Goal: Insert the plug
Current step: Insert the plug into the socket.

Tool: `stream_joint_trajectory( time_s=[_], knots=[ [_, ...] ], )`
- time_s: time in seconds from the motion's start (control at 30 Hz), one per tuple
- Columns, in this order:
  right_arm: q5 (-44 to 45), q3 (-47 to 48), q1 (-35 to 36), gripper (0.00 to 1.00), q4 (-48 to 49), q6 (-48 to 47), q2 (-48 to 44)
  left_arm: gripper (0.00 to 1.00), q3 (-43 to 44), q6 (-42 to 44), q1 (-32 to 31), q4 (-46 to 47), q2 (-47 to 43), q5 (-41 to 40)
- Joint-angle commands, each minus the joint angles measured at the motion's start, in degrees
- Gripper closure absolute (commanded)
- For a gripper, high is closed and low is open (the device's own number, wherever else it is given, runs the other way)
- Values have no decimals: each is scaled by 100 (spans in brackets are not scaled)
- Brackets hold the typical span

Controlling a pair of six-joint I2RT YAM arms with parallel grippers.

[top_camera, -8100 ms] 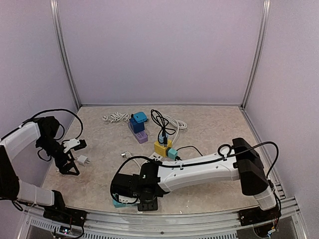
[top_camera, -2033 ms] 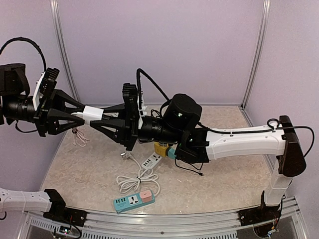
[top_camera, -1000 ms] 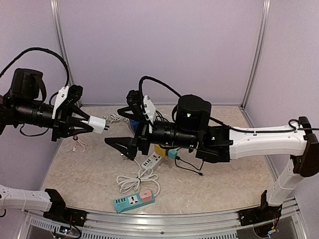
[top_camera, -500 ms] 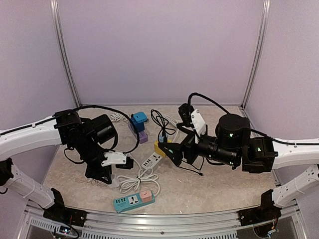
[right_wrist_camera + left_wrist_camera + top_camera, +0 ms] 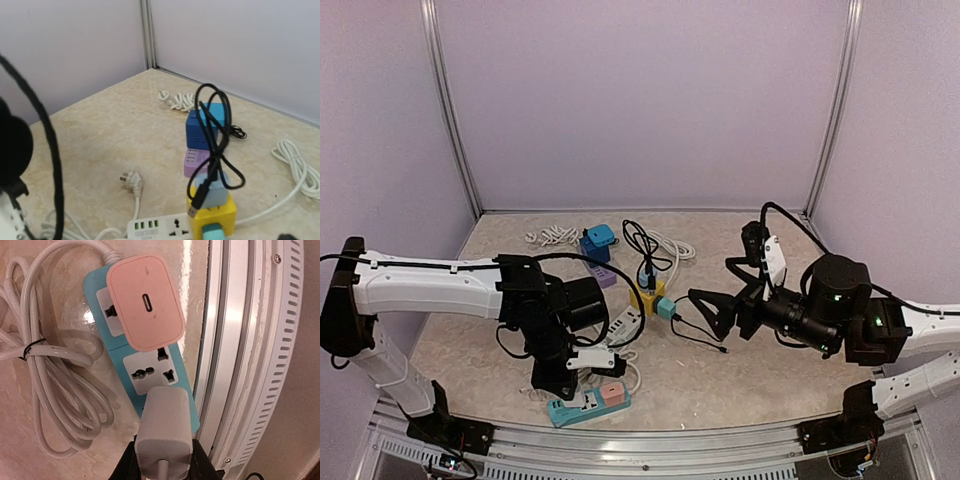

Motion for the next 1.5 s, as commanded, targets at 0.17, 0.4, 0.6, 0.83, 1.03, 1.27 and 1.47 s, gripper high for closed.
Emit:
stream_joint_trajectory(
  time_s=[0.17, 0.4, 0.6, 0.83, 1.03, 1.27, 1.47],
  knots=[
    [285, -512, 3, 0, 25, 418, -840, 100, 25, -728, -526, 492, 288, -556],
    [298, -610, 12, 0, 131, 559, -843, 100, 246, -1341, -531, 715, 516, -978],
    [128, -302, 10, 0, -37, 353, -444, 100, 172, -1336, -549, 734, 513, -966],
    [110, -226, 10, 0, -141, 288, -448, 100, -227, -1186, -602, 550, 275, -747],
    [205, -223, 15, 0, -213, 367, -566, 100, -125, -1308, -620, 484, 284, -624],
    [240, -208, 15, 0, -271, 437, -526, 100, 54, -1283, -692, 190, 217, -464],
    [249, -121, 12, 0, -335, 447, -366, 100, 72, -1286, -696, 108, 144, -305]
  ],
)
